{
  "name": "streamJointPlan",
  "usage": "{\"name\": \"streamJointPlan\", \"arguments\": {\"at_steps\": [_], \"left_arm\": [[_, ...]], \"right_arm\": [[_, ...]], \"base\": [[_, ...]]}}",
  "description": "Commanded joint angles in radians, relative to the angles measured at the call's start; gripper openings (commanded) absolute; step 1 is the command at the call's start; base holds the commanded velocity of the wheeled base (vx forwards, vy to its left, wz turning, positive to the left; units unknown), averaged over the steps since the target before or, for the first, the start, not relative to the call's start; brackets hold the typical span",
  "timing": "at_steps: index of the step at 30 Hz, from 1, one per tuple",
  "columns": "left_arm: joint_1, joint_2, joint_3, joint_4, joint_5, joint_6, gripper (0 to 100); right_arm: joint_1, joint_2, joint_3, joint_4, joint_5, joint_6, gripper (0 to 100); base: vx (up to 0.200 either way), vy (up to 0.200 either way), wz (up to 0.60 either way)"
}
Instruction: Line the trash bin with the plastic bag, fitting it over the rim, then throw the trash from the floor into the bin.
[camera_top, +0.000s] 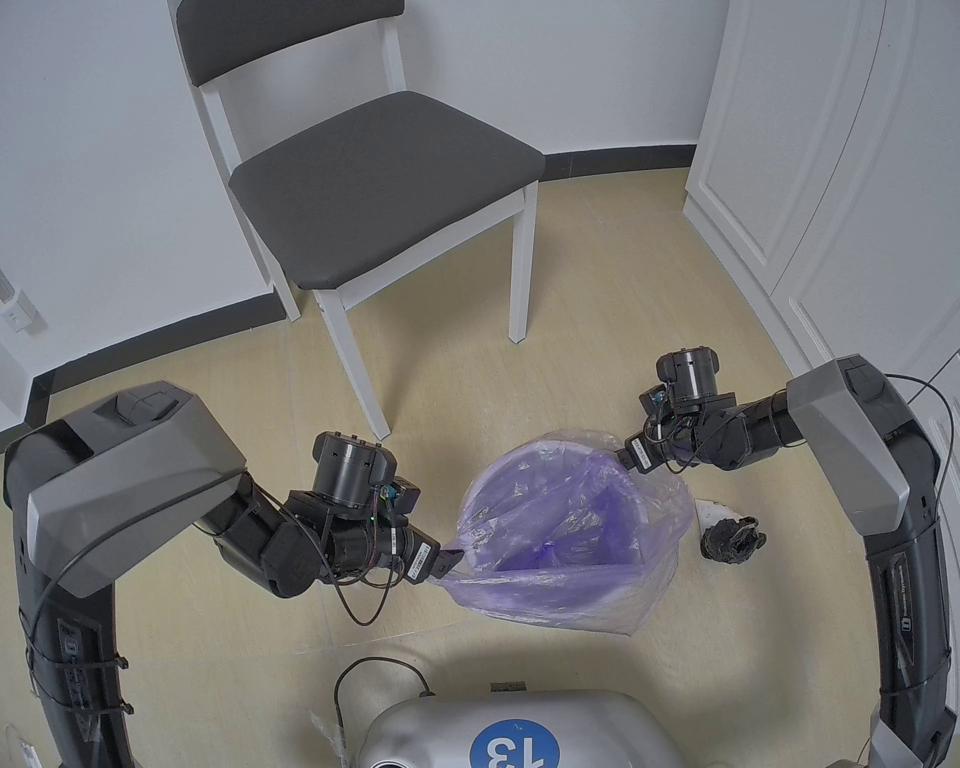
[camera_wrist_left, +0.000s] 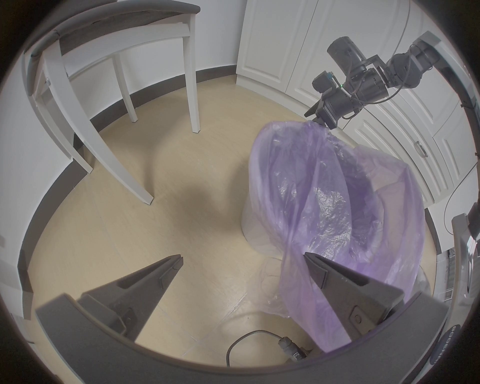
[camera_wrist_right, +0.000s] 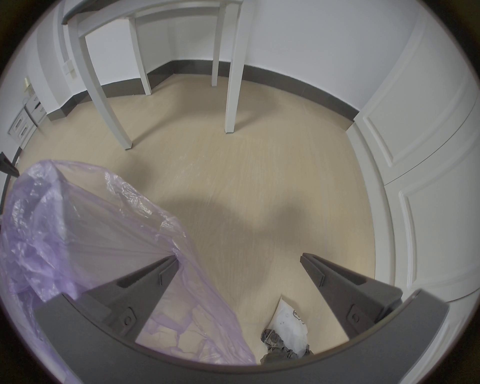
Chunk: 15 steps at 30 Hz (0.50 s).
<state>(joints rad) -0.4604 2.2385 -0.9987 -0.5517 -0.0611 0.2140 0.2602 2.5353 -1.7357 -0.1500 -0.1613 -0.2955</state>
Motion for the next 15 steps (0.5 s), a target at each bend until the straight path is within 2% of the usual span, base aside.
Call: {"name": "streamJointPlan", "arguments": {"at_steps": [1, 12, 15], "left_arm": [[0.006, 0.030, 0.011, -0.034, 0.004, -0.002, 100], [0.045, 0.029, 0.037, -0.143, 0.000, -0.007, 100], [0.052, -0.013, 0.066, -0.188, -0.008, -0.016, 100]], "right_arm": [[-0.001, 0.059, -0.067, 0.038, 0.000, 0.004, 100], [-0.003, 0.160, -0.200, 0.132, 0.000, 0.022, 100], [-0.003, 0.118, -0.194, 0.150, 0.000, 0.075, 100]], "base": [[0.000, 0.000, 0.00], [0.000, 0.000, 0.00], [0.000, 0.000, 0.00]]}}
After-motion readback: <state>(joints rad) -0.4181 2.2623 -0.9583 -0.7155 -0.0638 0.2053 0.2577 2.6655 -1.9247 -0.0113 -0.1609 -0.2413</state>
